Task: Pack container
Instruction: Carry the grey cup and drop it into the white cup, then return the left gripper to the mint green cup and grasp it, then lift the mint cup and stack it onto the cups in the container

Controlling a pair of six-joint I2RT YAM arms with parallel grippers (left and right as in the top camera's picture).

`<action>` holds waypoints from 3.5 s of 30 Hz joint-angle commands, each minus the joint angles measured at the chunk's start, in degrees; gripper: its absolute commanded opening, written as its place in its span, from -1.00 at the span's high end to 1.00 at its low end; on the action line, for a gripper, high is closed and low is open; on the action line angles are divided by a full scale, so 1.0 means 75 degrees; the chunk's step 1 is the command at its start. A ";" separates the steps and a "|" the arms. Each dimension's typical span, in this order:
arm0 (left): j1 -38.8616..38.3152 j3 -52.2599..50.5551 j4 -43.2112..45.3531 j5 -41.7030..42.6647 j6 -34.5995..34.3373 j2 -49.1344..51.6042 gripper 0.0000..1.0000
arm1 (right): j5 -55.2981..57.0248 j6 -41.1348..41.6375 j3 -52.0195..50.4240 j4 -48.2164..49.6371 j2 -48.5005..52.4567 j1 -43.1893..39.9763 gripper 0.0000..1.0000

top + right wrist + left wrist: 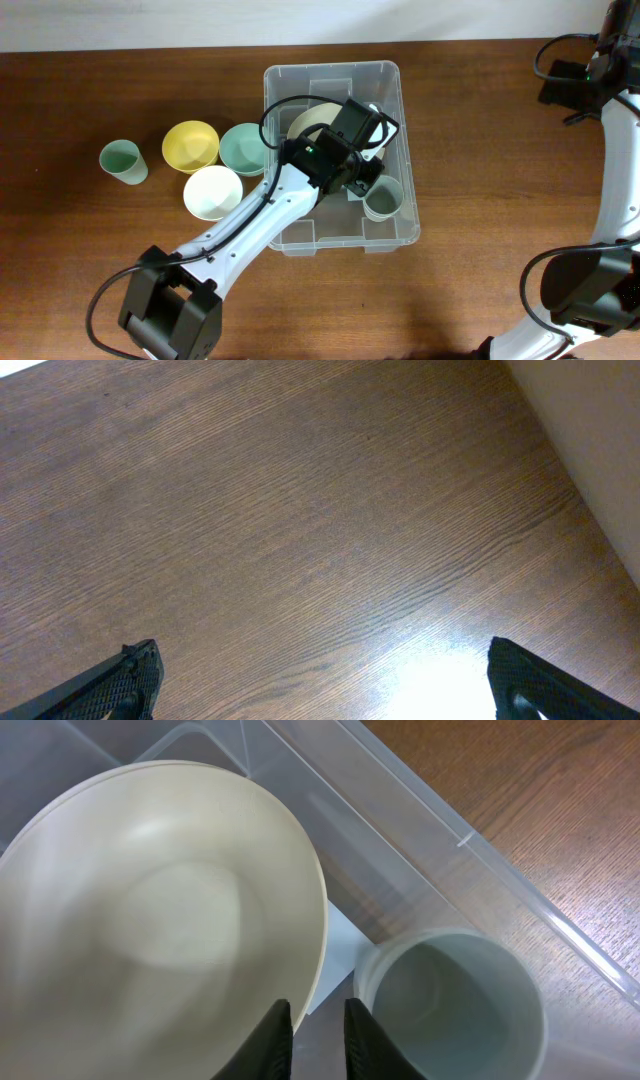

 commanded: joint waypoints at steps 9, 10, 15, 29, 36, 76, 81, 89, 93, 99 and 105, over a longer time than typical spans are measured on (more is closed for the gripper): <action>0.0667 0.0525 -0.0361 -0.3529 -0.0577 -0.0379 0.35 | -0.0015 0.0064 -0.0003 0.0000 0.0015 -0.0006 -0.98; 0.0892 0.0606 -0.0420 -0.3727 -0.0769 -0.0495 0.31 | -0.0015 0.0064 -0.0003 0.0000 0.0015 -0.0006 -0.98; 0.2384 0.0828 -0.0662 -0.3902 -0.1743 -0.1055 0.10 | -0.0015 0.0064 -0.0003 0.0000 0.0015 -0.0006 -0.98; 0.7157 0.0781 -0.1891 -0.1533 -0.2824 -0.1151 -0.45 | -0.0015 0.0064 -0.0003 0.0000 0.0015 -0.0006 -0.98; 0.8177 0.0775 -0.2323 -0.1125 -0.2821 -0.0565 -0.44 | -0.0015 0.0064 -0.0003 0.0000 0.0015 -0.0006 -0.98; 0.8250 0.0991 -0.1539 -0.1020 -0.2763 0.1702 0.99 | -0.0015 0.0064 -0.0003 0.0000 0.0015 -0.0006 -0.98; 0.8215 0.1853 -0.2008 -0.0944 -0.2725 0.1419 0.99 | -0.0015 0.0064 -0.0003 0.0000 0.0015 -0.0006 -0.98; 0.7309 0.2751 -0.2570 0.1341 -0.2145 0.0440 0.99 | -0.0015 0.0064 -0.0003 0.0000 0.0015 -0.0006 -0.98; 0.6414 0.2751 -0.2614 0.2264 -0.1996 0.0178 0.99 | -0.0015 0.0064 -0.0003 0.0000 0.0015 -0.0006 -0.98; 0.4849 0.2751 -0.2742 0.2617 -0.1818 0.0085 0.99 | -0.0015 0.0064 -0.0003 0.0000 0.0015 -0.0006 -0.98; 0.3162 0.2748 -0.2716 0.2582 -0.1740 0.0087 0.99 | -0.0015 0.0064 -0.0003 0.0000 0.0015 -0.0006 -0.98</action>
